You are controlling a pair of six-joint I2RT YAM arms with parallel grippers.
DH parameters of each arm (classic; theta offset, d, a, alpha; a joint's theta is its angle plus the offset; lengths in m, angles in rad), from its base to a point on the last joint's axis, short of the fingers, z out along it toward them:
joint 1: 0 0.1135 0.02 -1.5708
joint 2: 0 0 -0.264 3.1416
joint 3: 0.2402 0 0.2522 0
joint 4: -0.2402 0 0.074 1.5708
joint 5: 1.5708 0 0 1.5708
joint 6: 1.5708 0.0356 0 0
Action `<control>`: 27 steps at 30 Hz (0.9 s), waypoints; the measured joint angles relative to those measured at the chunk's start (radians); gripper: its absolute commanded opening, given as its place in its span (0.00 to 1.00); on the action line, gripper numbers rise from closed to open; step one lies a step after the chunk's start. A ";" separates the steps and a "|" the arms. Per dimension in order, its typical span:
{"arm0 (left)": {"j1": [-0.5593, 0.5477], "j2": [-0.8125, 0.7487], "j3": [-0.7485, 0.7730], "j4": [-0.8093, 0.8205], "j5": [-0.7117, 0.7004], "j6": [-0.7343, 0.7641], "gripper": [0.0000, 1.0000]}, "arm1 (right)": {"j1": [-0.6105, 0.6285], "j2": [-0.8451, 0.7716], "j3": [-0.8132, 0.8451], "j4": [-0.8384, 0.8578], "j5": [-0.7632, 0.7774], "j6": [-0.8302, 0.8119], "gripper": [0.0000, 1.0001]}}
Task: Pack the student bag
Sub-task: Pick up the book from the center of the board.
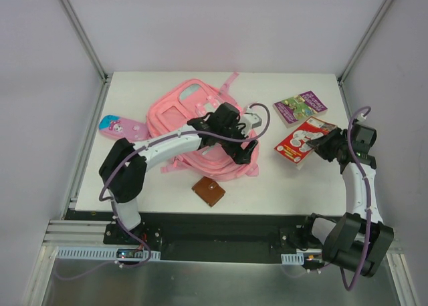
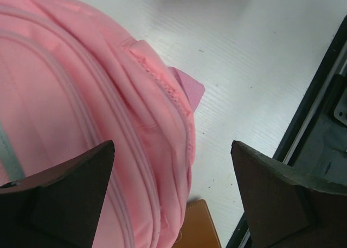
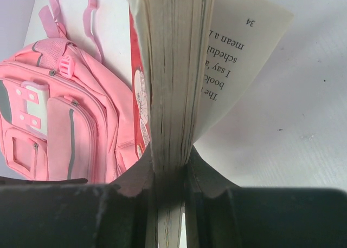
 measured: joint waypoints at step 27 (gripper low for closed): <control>-0.041 0.142 0.108 -0.073 -0.076 0.013 0.43 | -0.001 0.000 0.000 0.000 -0.006 0.000 0.01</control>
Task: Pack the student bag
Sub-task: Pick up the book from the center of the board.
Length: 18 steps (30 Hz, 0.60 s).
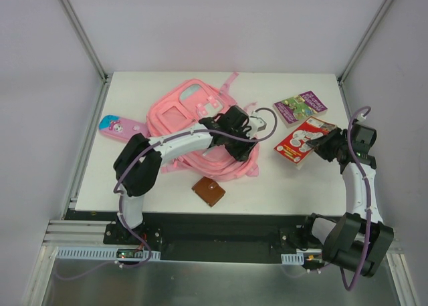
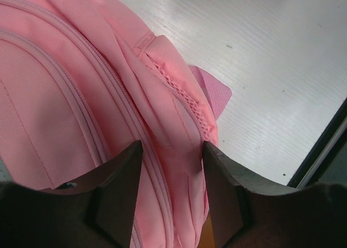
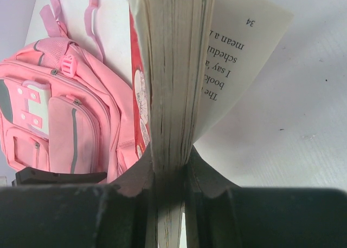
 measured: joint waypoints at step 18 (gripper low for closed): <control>-0.028 0.031 0.036 -0.031 -0.013 0.010 0.00 | 0.000 0.000 0.000 0.000 -0.018 -0.001 0.01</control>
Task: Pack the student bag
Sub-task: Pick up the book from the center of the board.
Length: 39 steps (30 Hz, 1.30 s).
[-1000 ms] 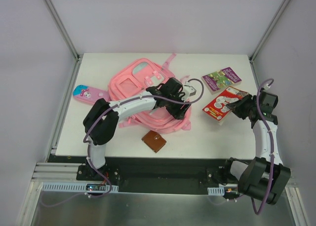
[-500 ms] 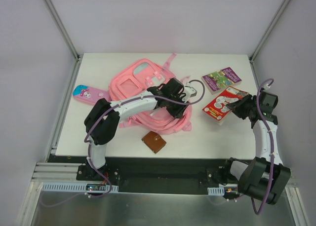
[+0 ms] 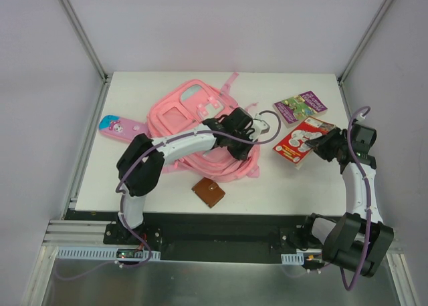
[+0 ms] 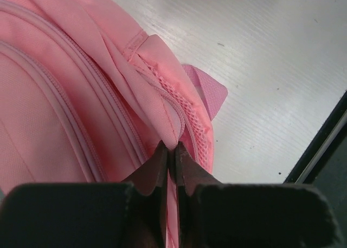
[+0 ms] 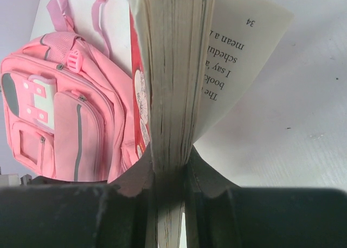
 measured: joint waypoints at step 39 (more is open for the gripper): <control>0.138 -0.479 0.137 -0.211 -0.153 -0.004 0.00 | 0.578 0.249 0.095 0.212 -0.371 0.078 0.01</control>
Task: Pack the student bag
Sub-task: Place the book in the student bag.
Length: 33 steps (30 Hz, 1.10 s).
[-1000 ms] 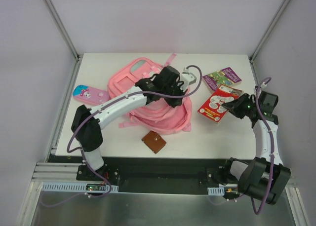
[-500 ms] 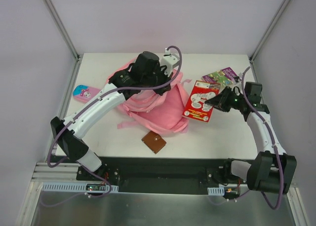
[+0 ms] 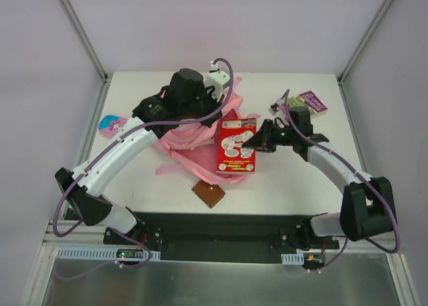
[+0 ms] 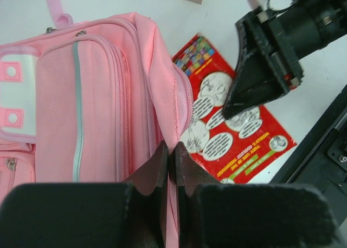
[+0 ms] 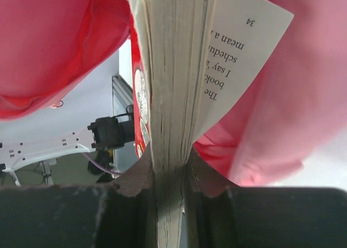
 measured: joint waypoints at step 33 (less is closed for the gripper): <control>0.000 -0.132 -0.097 -0.001 -0.098 -0.015 0.00 | 0.291 0.726 0.579 0.120 0.046 0.145 0.54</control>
